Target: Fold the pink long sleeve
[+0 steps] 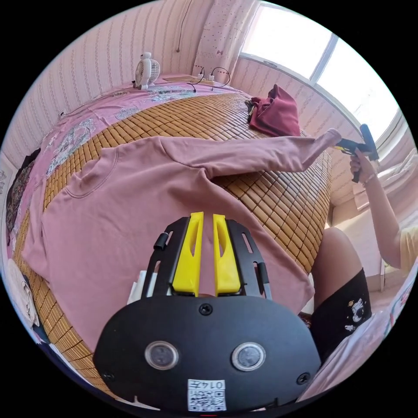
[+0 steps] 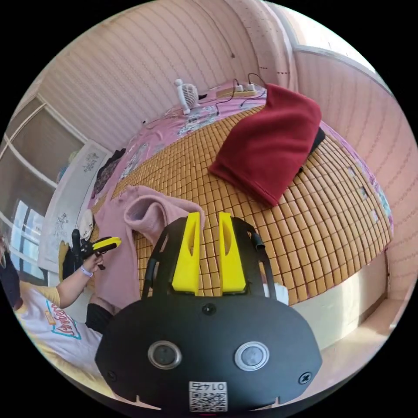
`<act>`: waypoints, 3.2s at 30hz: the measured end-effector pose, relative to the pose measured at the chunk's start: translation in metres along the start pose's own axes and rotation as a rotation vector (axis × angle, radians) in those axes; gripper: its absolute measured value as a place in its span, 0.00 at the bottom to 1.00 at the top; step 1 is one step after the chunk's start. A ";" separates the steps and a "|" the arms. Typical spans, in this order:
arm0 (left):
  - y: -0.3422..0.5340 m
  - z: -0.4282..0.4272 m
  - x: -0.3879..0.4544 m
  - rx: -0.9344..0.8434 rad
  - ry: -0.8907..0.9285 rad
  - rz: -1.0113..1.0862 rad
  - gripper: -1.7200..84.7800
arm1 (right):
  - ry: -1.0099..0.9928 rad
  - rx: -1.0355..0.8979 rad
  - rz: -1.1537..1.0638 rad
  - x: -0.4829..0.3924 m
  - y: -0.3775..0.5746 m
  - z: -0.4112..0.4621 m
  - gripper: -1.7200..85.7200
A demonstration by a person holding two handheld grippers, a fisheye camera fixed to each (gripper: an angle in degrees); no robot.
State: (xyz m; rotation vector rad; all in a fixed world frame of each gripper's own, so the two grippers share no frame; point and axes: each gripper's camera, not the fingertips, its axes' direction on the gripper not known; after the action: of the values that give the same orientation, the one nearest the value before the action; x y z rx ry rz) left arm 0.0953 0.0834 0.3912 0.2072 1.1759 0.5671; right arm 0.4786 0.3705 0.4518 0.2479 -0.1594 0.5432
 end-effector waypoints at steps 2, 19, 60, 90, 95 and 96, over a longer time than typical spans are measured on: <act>-0.016 0.001 -0.007 0.009 -0.019 0.009 0.07 | 0.024 0.103 0.087 0.006 0.032 0.004 0.09; -0.112 0.137 -0.003 -0.151 -0.034 -0.070 0.07 | 0.157 0.313 0.399 0.019 0.130 0.065 0.16; -0.185 0.046 0.014 -0.035 0.240 -0.089 0.03 | 0.176 0.583 0.452 -0.020 0.135 0.000 0.14; 0.206 -0.221 -0.039 -0.369 -0.124 -0.499 0.07 | 0.246 -0.431 -0.742 -0.430 0.075 0.046 0.04; 0.213 -0.241 -0.016 -0.369 0.048 -0.469 0.07 | 0.369 -0.489 -0.774 -0.443 0.057 0.036 0.03; 0.214 -0.250 -0.014 -0.356 0.037 -0.468 0.07 | 0.366 -0.492 -0.752 -0.443 0.051 0.032 0.03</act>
State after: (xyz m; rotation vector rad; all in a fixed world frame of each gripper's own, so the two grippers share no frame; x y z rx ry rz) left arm -0.2031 0.2227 0.4010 -0.3773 1.0912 0.3565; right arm 0.0742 0.1869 0.3966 -0.2740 0.1585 -0.2109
